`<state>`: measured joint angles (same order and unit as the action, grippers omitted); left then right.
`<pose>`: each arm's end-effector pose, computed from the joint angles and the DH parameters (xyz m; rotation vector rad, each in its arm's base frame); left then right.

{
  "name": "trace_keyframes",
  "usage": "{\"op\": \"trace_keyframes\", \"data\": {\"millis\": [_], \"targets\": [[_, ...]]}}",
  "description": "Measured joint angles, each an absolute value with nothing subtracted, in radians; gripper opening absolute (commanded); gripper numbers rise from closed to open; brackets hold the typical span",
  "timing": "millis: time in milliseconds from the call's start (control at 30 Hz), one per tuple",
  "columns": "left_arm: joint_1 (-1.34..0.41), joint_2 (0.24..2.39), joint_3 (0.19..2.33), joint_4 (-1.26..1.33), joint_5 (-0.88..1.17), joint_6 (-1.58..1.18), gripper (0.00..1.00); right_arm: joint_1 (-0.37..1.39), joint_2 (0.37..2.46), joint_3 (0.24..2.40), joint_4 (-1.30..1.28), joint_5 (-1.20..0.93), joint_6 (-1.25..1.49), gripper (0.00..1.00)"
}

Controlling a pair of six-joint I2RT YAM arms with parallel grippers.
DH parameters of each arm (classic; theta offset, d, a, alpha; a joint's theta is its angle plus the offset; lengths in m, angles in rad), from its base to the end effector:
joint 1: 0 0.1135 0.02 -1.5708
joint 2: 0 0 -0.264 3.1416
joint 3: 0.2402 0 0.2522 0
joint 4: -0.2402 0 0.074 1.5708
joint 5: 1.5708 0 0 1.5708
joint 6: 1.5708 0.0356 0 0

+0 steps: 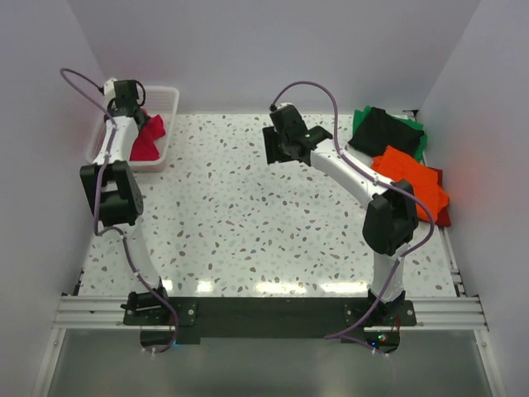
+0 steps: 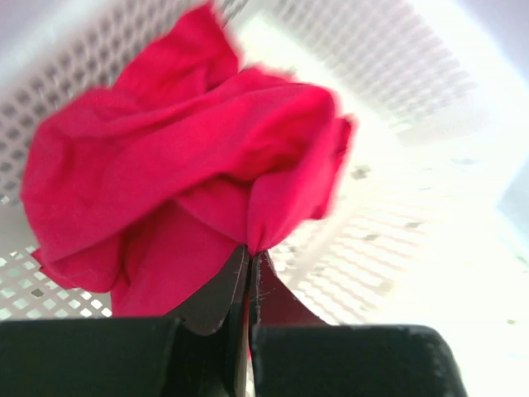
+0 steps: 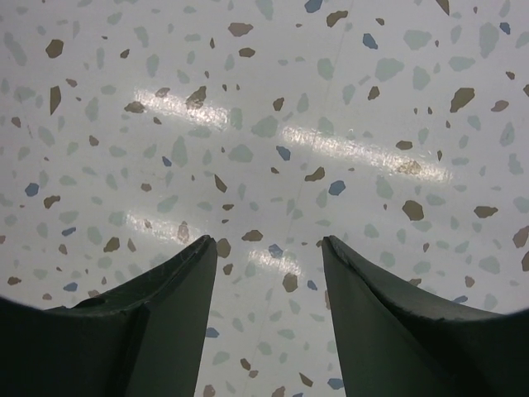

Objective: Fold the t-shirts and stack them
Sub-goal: Grab the tshirt from the pile, then move the tshirt to the center of the board

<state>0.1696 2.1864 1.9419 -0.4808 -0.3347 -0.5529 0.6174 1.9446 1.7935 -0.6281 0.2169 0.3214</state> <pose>0.4960 0.0968 0.2566 -0.9542 2.0422 0.1801 0.3673 0.2514 0.3053 -0.2392 2.3247 0.2146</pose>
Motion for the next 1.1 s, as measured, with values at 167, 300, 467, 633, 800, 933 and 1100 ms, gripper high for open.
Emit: {"op": "trace_keyframes", "data": {"millis": [167, 300, 467, 633, 800, 933, 1100], "targets": [[0.135, 2.012, 1.938, -0.445, -0.303, -0.536, 0.0, 0.617, 1.944, 1.759, -0.625, 0.215, 0.322, 0.57], [0.094, 1.89, 1.931, -0.416, -0.257, -0.518, 0.0, 0.617, 1.935, 1.724, -0.616, 0.215, 0.329, 0.57], [0.022, 1.779, 1.928, -0.393, -0.176, -0.469, 0.0, 0.617, 1.876, 1.651, -0.605, 0.215, 0.345, 0.57], [-0.053, 1.707, 1.974, -0.376, -0.061, -0.447, 0.0, 0.617, 1.803, 1.594, -0.582, 0.214, 0.368, 0.56], [-0.079, 1.607, 1.984, -0.322, 0.139, -0.461, 0.0, 0.617, 1.756, 1.544, -0.56, 0.224, 0.387, 0.56], [-0.08, 1.513, 1.919, -0.186, 0.371, -0.537, 0.0, 0.617, 1.714, 1.493, -0.558, 0.257, 0.41, 0.56], [-0.087, 1.425, 1.798, 0.025, 0.626, -0.667, 0.0, 0.617, 1.637, 1.426, -0.552, 0.339, 0.447, 0.57]]}}
